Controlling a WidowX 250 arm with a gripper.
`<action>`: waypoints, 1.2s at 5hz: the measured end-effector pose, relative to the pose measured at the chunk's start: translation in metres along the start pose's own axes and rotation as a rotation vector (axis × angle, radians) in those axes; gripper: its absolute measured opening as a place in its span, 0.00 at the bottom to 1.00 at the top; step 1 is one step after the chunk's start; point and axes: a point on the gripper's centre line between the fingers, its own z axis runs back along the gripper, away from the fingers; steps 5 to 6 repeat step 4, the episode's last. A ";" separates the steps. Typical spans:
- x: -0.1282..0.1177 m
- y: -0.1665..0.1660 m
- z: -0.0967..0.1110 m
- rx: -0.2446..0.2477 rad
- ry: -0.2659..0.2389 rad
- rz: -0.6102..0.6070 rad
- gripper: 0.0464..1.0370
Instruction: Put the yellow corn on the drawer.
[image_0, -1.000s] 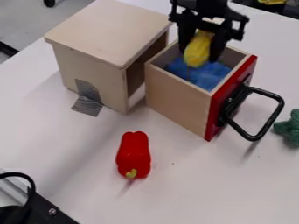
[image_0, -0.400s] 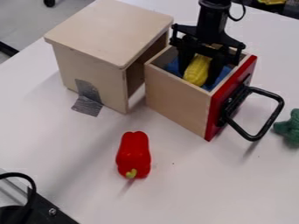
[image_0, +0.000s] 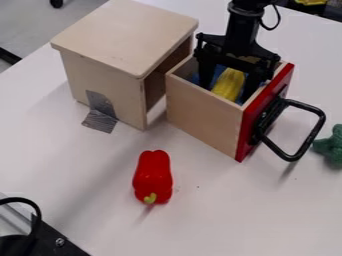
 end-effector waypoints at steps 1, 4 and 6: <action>-0.001 0.000 0.017 0.000 -0.042 0.020 0.96; -0.017 0.004 0.088 -0.060 -0.195 0.024 0.96; -0.017 0.004 0.088 -0.060 -0.195 0.024 0.96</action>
